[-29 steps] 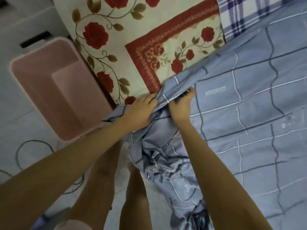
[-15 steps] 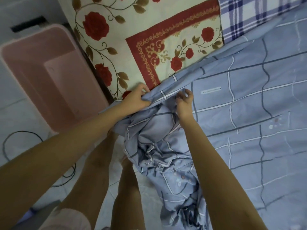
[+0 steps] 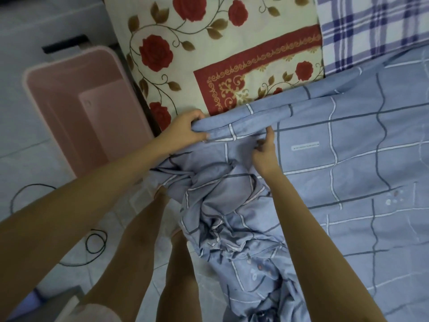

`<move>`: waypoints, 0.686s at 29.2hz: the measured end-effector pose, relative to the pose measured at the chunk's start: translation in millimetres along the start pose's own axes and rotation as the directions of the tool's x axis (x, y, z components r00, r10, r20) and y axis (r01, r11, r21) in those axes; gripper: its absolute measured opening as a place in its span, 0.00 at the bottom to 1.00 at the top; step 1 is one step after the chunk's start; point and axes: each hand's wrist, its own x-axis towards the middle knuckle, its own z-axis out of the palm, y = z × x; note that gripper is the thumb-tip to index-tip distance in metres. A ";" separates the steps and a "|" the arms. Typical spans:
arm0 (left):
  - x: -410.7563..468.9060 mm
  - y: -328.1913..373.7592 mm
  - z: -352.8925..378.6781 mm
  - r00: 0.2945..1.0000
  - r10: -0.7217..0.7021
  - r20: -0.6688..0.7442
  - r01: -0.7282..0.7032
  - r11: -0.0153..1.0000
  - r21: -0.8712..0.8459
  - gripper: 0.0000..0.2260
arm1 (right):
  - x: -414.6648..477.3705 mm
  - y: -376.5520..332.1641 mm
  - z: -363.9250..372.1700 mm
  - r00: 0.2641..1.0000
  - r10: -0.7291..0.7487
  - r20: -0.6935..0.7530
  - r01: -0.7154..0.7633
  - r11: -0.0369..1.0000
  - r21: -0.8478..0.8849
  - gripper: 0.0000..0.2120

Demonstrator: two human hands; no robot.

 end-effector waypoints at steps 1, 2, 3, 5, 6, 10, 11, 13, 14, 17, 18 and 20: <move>2.8 0.8 -6.2 1.000 0.012 -0.021 -0.012 1.000 -0.012 0.11 | 3.5 -4.4 -1.7 0.999 -0.032 -0.005 0.032 0.999 -0.044 0.35; 5.9 2.5 -11.9 0.999 0.020 -0.046 -0.021 1.000 -0.015 0.10 | 7.1 -9.1 -4.0 0.998 -0.063 -0.007 0.062 0.994 -0.087 0.35; 9.8 4.0 -17.4 0.997 0.018 -0.079 -0.020 1.000 -0.017 0.10 | 10.7 -14.7 -6.5 0.996 -0.094 -0.005 0.093 0.988 -0.120 0.35; 21.4 4.8 -32.0 0.984 -0.004 -0.178 -0.003 0.999 -0.039 0.10 | 21.6 -27.7 -9.9 0.988 -0.153 0.014 0.153 0.975 -0.160 0.37; 27.3 3.7 -40.4 0.973 -0.021 -0.231 0.010 0.999 -0.049 0.12 | 27.5 -34.0 -10.8 0.984 -0.173 0.032 0.176 0.969 -0.173 0.38; 53.2 -1.0 -74.5 0.937 -0.064 -0.343 0.049 0.997 -0.054 0.11 | 53.6 -68.2 -14.8 0.970 -0.227 0.091 0.243 0.929 -0.279 0.40; 56.8 -2.5 -78.6 0.938 -0.058 -0.342 0.054 0.998 -0.021 0.08 | 58.3 -75.9 -15.5 0.966 -0.236 0.108 0.258 0.919 -0.299 0.39; 61.2 -7.1 -80.1 0.945 -0.034 -0.324 0.050 0.998 0.040 0.05 | 67.8 -89.0 -16.8 0.962 -0.231 0.144 0.268 0.902 -0.340 0.38; 61.2 -9.3 -79.0 0.948 -0.042 -0.316 0.063 0.997 0.055 0.03 | 72.6 -94.1 -17.0 0.962 -0.220 0.159 0.265 0.894 -0.361 0.37; 59.5 -17.3 -77.1 0.961 -0.135 -0.241 0.162 0.983 0.092 0.12 | 86.3 -104.4 -15.5 0.969 -0.171 0.179 0.234 0.872 -0.431 0.33; 56.0 -16.4 -77.8 0.964 -0.192 -0.185 0.205 0.977 0.053 0.16 | 91.4 -106.3 -14.0 0.975 -0.142 0.172 0.208 0.860 -0.466 0.32; 45.1 -11.8 -80.3 0.952 -0.299 -0.068 0.292 0.952 -0.097 0.17 | 96.9 -111.4 -9.1 0.986 -0.103 0.134 0.163 0.788 -0.594 0.29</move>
